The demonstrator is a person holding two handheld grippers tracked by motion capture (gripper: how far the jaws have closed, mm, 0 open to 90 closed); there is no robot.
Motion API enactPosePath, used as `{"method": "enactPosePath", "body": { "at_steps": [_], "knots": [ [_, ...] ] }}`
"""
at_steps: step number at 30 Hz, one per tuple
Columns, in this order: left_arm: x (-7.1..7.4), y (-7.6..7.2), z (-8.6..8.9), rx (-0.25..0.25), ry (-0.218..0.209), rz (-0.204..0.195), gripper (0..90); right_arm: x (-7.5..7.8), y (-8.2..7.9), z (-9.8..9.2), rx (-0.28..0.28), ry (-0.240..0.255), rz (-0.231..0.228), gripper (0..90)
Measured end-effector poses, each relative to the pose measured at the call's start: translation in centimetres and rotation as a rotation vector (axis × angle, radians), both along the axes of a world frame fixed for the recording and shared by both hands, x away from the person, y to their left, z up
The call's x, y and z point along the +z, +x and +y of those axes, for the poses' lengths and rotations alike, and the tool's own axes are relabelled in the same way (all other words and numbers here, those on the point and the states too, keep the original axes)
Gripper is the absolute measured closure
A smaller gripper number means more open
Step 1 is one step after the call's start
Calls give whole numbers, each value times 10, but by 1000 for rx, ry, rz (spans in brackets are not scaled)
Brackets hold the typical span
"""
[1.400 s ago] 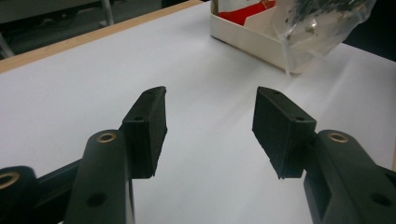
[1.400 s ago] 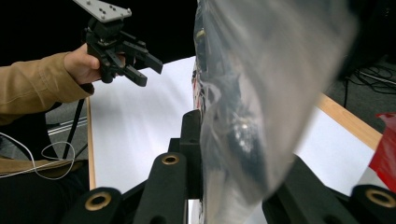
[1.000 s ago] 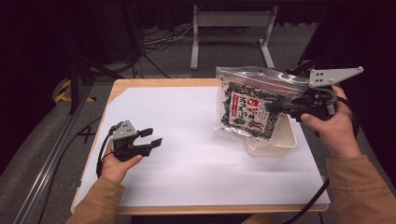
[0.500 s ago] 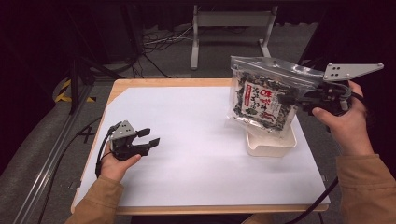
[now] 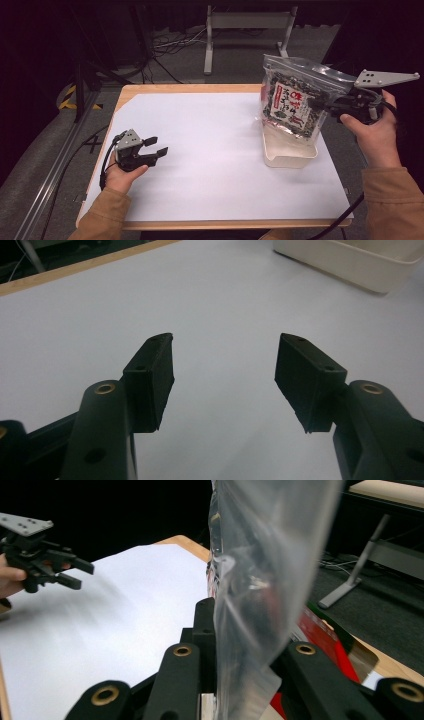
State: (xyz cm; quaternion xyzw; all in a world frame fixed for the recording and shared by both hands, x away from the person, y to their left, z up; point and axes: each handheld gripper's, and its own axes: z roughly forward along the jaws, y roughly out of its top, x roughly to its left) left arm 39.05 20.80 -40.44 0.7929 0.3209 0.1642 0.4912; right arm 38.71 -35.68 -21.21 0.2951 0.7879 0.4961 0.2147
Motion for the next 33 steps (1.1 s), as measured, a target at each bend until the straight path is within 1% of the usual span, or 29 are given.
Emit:
{"method": "enactPosePath", "body": {
  "at_steps": [5,6,7,8,9,12,16,17,19,21,27,33],
  "knots": [
    [-1,1,2,12,5,7,407,-8,1,-7,-50,20,9,754],
    [-1,1,2,15,3,9,406,-9,2,-8,-62,19,9,754],
    [-1,1,2,15,3,9,405,-9,2,-8,-62,19,9,754],
    [-1,1,2,15,3,11,405,-11,2,-9,-77,20,14,753],
    [-1,1,2,15,5,10,405,-13,2,-10,-95,13,12,753],
    [-1,1,2,13,4,10,405,-18,3,-11,-109,9,18,754],
    [-1,1,2,16,4,14,403,-22,3,-9,-131,-17,18,753],
    [-1,1,2,15,5,12,399,-24,4,-8,-131,-24,15,753],
    [-1,1,2,17,2,13,393,-28,5,-7,-131,-25,29,753],
    [-1,1,3,16,3,11,393,-32,5,-6,-135,-39,31,754],
    [-1,1,2,13,1,13,391,-39,6,-6,-140,-51,51,755],
    [-1,1,1,11,2,17,391,-48,6,-2,-128,-66,64,755]
  ]
}}
